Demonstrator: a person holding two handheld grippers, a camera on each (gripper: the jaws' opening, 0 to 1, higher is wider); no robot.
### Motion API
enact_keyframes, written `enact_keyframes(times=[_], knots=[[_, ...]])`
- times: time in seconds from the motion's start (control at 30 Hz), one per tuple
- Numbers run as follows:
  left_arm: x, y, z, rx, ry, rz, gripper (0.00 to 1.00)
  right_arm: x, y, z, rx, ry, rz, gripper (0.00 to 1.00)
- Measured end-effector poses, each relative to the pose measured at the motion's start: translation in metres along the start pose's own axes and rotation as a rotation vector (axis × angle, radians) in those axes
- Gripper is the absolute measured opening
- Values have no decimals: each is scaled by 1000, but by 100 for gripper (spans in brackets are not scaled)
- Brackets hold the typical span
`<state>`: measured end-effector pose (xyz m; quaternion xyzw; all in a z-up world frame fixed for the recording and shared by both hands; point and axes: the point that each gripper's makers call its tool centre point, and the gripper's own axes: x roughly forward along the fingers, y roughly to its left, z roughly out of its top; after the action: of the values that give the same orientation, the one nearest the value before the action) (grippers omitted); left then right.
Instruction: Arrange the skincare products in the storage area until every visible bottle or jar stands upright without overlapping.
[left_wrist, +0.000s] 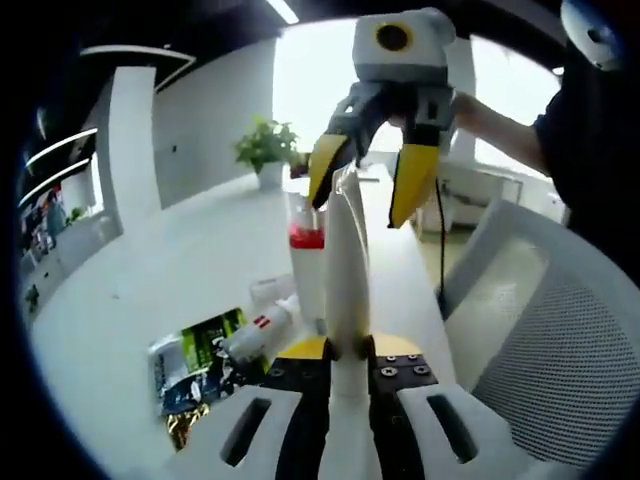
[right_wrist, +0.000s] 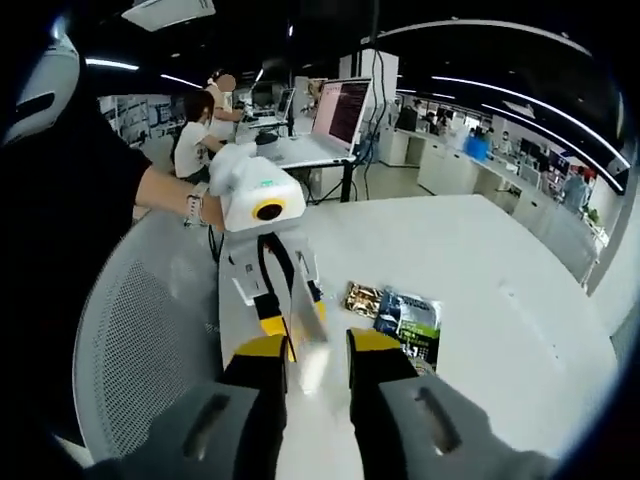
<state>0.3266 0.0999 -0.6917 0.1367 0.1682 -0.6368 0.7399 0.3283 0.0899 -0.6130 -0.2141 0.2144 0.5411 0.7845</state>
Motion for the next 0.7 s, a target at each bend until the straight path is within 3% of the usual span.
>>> enact_keyframes(times=[0.2, 0.37, 0.7], knots=[[2, 2, 1, 2, -2, -1, 8, -12, -8, 8, 2, -30, -69, 20], [3, 2, 1, 9, 1, -9, 8, -17, -24, 8, -3, -34, -119, 20], [6, 4, 2, 20, -5, -5, 8, -32, -37, 4, 0, -36, -180, 21]])
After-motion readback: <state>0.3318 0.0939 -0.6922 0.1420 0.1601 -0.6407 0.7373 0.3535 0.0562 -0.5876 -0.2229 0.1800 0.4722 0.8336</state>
